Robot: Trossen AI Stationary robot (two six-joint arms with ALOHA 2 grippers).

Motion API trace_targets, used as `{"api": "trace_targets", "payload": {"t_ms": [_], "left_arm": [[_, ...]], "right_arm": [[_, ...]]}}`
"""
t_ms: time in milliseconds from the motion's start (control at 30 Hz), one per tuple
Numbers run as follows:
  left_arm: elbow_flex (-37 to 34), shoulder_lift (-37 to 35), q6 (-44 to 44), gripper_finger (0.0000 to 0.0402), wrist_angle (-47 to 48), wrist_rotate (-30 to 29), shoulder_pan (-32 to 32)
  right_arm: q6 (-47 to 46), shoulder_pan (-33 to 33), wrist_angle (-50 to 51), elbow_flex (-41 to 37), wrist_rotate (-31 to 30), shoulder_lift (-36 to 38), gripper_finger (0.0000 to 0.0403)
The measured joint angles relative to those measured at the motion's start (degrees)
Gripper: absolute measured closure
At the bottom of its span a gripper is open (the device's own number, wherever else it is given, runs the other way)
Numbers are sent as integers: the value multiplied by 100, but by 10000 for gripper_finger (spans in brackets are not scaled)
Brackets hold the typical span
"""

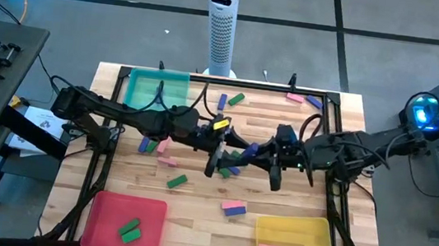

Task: Sort blocks
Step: Put the blue block into the blue bin

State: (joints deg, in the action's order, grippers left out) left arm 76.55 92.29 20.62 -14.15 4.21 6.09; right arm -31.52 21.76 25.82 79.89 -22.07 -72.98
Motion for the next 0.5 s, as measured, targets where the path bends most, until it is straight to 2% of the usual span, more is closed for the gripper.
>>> {"api": "trace_targets", "payload": {"t_ms": [200, 500], "left_arm": [[-2, 0, -298, 160, 100, 72, 20], [-2, 2, -528, 211, 142, 46, 70]], "right_arm": [[-97, -7, 69, 1, 77, -53, 341], [-169, -50, 187, 1, 138, -58, 341]]}}
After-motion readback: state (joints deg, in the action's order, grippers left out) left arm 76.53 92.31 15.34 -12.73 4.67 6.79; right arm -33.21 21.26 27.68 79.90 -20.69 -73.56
